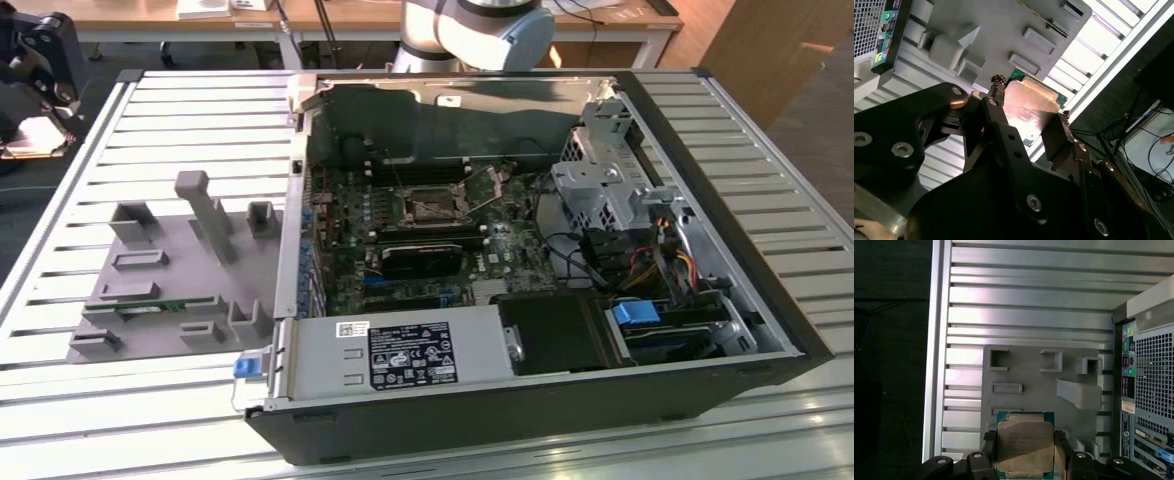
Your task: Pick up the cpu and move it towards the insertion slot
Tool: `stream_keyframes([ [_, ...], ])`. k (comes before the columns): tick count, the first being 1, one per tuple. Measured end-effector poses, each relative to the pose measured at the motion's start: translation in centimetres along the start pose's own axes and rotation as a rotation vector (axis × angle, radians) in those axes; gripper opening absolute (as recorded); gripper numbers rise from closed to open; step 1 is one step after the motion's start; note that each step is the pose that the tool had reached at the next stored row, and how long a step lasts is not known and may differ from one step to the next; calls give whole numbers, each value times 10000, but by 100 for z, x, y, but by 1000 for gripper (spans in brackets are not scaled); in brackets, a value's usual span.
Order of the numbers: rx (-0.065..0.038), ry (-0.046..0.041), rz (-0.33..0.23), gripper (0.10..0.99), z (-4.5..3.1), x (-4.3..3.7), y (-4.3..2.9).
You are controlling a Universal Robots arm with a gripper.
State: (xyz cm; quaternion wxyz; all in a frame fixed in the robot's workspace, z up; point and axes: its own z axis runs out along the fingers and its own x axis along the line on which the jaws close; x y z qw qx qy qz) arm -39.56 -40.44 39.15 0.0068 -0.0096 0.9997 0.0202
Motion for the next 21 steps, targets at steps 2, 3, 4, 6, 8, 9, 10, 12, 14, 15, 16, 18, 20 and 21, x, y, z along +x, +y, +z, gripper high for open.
stream_keyframes([
  [2,0,1,-1,541,0,-36,-1],
  [3,0,0,-1,541,1,-53,-1],
  [4,0,1,-1,541,0,-71,-1],
  [6,1,2,0,541,1,-106,-2],
  [8,1,1,-1,541,1,-139,-3],
  [9,0,1,-1,541,2,-156,-3],
  [10,0,1,-1,541,2,-174,-4],
  [12,0,2,-1,541,3,-210,-4],
  [14,0,2,0,541,3,-244,-5],
  [15,1,3,0,541,3,-262,-5],
  [16,0,2,0,541,3,-280,-6],
  [18,0,2,0,541,4,-314,-6],
  [20,1,3,0,541,4,-352,-7],
  [21,0,3,-1,541,5,-371,-7],
])
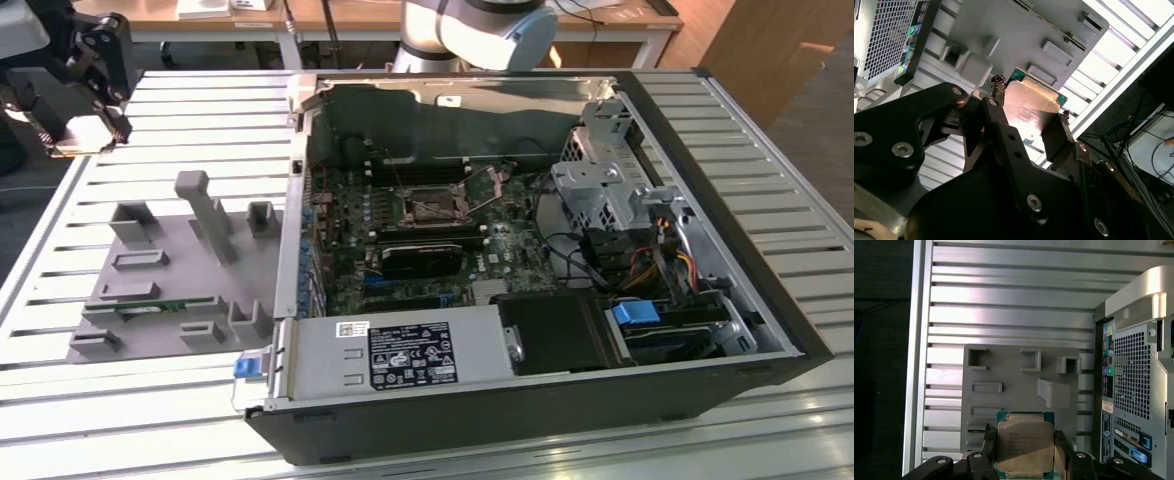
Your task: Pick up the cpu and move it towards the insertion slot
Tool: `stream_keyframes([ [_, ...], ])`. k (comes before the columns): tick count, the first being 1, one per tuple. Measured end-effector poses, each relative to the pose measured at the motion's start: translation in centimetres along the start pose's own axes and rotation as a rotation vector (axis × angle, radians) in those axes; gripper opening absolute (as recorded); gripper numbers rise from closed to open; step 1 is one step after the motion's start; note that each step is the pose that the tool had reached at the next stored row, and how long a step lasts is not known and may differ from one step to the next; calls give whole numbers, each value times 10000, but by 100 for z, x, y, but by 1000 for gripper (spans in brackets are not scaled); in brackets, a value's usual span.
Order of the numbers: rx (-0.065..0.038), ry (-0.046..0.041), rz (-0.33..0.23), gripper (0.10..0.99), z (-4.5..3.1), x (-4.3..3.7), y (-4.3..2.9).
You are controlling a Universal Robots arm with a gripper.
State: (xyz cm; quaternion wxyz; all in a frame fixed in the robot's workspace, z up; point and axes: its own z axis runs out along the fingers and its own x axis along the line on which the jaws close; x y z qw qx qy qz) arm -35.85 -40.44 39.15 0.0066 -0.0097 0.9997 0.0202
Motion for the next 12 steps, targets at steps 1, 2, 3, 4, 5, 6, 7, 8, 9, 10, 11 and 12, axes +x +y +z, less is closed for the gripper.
stream_keyframes([
  [1,0,0,0,541,0,-19,0],
  [2,1,1,-1,541,0,-39,-1],
  [3,0,2,-1,541,0,-60,-1],
  [4,1,2,0,541,1,-79,-2],
  [5,1,2,0,541,1,-98,-2],
  [6,0,2,0,541,1,-116,-2],
  [7,0,2,0,541,2,-135,-3],
  [8,0,2,0,541,2,-153,-3],
  [9,0,2,0,541,2,-170,-3],
  [10,0,3,1,541,2,-188,-4],
  [11,0,3,0,541,2,-206,-4],
  [12,0,4,0,541,3,-225,-4],
])
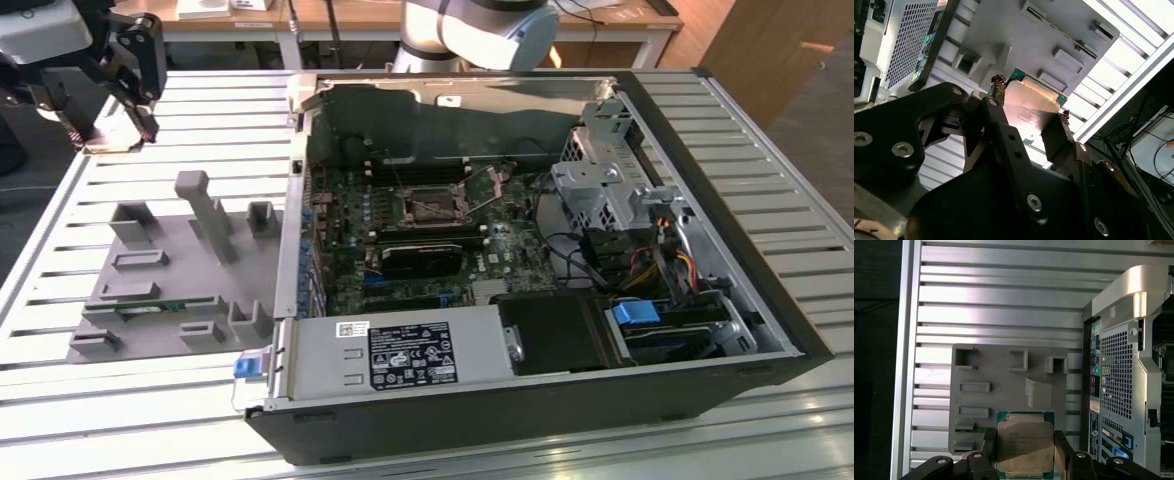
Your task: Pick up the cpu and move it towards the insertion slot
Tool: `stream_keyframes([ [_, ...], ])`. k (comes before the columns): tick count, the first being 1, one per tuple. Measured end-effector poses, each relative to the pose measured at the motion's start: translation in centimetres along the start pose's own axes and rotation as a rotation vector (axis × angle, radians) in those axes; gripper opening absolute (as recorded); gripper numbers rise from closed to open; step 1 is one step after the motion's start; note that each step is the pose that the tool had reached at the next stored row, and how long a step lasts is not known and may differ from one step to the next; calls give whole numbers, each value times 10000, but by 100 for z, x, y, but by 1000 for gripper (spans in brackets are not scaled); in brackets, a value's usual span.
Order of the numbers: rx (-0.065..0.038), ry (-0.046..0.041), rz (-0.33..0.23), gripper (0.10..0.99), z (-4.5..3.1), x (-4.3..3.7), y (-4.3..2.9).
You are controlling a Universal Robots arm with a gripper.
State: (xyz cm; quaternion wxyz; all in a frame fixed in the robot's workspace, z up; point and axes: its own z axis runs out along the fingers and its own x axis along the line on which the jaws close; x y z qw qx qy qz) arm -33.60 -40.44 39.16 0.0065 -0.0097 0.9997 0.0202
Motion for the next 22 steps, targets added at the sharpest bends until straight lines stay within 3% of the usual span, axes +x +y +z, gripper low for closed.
stream_keyframes([
  [22,-1,5,0,541,5,-394,-8],
])
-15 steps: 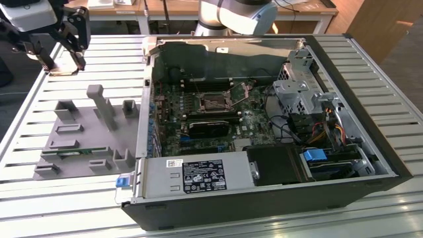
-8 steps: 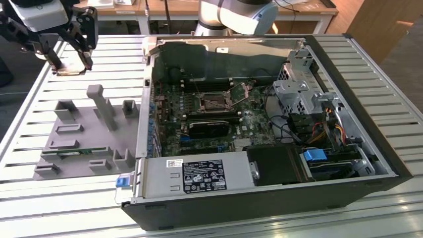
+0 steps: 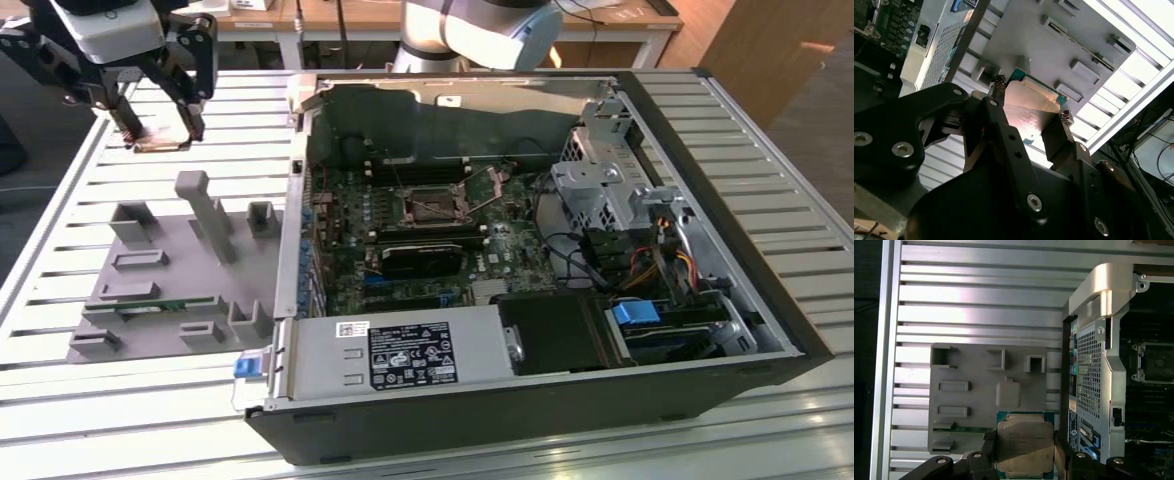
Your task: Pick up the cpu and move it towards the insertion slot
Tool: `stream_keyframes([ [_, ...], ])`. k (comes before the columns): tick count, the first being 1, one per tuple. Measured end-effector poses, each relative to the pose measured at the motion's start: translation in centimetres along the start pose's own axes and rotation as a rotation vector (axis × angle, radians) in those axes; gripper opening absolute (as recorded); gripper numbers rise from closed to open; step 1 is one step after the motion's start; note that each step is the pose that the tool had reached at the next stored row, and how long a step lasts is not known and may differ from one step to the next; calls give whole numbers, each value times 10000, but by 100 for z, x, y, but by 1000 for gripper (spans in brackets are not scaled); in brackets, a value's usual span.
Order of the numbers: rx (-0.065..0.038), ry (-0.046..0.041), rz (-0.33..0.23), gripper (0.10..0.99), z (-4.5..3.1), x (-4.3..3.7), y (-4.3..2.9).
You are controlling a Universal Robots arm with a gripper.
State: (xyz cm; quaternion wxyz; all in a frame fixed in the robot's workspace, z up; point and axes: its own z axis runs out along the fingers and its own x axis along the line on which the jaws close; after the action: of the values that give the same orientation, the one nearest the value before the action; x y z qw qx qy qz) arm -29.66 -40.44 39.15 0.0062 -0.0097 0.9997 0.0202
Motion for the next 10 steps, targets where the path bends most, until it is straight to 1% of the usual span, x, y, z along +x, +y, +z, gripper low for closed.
stream_keyframes([
  [10,1,6,0,541,2,-204,-4],
])
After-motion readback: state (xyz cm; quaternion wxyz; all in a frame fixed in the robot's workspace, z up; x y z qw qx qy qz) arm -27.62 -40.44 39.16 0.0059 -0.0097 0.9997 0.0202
